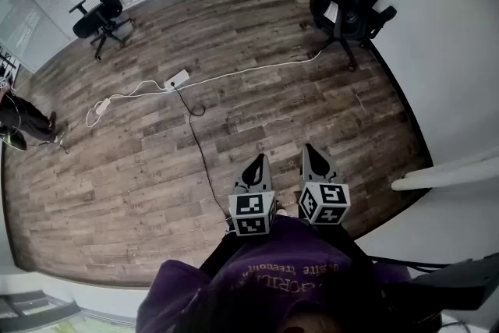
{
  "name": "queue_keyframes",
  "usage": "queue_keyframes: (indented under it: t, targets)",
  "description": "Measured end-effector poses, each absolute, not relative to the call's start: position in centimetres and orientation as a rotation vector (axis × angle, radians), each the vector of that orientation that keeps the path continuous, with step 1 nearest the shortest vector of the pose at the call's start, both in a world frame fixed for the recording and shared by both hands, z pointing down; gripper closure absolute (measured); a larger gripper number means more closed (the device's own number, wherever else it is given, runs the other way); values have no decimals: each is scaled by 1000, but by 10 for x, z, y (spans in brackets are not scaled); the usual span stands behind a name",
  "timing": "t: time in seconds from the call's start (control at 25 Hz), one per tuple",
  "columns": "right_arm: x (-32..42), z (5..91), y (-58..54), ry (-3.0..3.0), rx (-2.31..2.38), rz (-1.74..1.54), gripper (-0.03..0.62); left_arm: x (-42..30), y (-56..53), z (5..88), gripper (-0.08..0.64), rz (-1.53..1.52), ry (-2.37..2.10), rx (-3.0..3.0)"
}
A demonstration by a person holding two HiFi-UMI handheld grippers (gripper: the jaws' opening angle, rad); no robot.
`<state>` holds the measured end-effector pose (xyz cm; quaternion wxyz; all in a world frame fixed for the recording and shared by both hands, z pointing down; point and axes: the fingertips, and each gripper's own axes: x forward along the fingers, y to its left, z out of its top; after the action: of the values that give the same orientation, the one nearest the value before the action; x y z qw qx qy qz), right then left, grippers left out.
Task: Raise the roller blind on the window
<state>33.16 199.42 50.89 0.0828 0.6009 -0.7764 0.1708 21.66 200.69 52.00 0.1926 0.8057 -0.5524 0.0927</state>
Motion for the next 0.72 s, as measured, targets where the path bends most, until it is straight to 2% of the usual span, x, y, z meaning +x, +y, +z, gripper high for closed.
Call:
queue_keyframes:
  t: [0.72]
  targets:
    - [313,515,1975,-2288,1834,500,595,196,1992,534,560,276,-1510,2258]
